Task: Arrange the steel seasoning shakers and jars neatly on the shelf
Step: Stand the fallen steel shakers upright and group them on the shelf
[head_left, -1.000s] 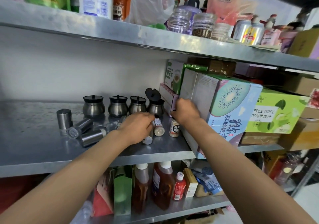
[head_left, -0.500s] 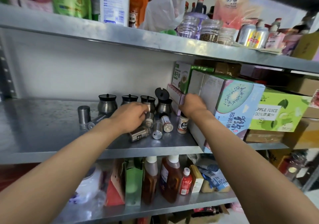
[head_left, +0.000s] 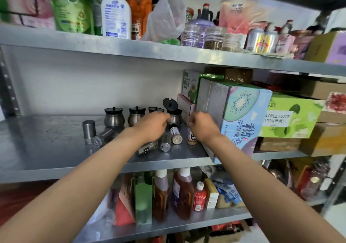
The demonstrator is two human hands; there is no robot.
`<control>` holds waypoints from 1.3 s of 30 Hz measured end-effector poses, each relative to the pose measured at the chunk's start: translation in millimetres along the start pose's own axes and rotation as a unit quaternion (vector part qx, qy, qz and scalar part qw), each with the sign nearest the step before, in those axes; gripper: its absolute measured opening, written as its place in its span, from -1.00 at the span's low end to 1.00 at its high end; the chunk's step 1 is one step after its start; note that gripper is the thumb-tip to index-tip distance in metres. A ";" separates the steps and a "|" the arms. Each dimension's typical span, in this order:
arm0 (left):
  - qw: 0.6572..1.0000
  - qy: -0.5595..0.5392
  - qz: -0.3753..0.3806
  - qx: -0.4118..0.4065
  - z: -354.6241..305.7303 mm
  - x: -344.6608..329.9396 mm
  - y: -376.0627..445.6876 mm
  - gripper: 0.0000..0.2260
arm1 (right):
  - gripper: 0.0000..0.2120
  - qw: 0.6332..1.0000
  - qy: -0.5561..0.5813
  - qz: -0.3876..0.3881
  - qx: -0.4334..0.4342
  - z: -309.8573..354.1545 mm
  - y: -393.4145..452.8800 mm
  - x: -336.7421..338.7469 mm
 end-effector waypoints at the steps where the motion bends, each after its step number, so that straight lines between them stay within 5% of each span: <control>1: 1.000 0.000 0.006 0.003 0.7 -4.6 10.0 -0.74 | -0.88 1.000 0.006 0.006 0.003 -3.5 0.9 -3.2; 13: 0.995 -0.028 0.078 0.059 35.9 -71.6 102.2 -0.84 | -0.76 0.998 0.055 -0.025 0.032 -14.4 49.5 -4.0; 28: 0.979 -0.032 0.199 0.032 54.1 -128.7 134.2 -0.49 | -0.81 0.994 -0.085 -0.053 0.039 -16.4 69.0 -18.9; 39: 0.996 -0.009 0.066 -0.061 42.8 -96.2 127.5 -0.72 | -0.79 0.994 -0.031 -0.070 0.083 -3.3 55.5 -8.3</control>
Point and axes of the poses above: each hand's wrist, its own y-axis towards the middle knuckle, its own x-axis out of the back of the hand, z = x × y, the point moved 7 cm from there along y, towards the middle knuckle, and after that the axes turned 1 degree about -y, right-handed, at the moved point
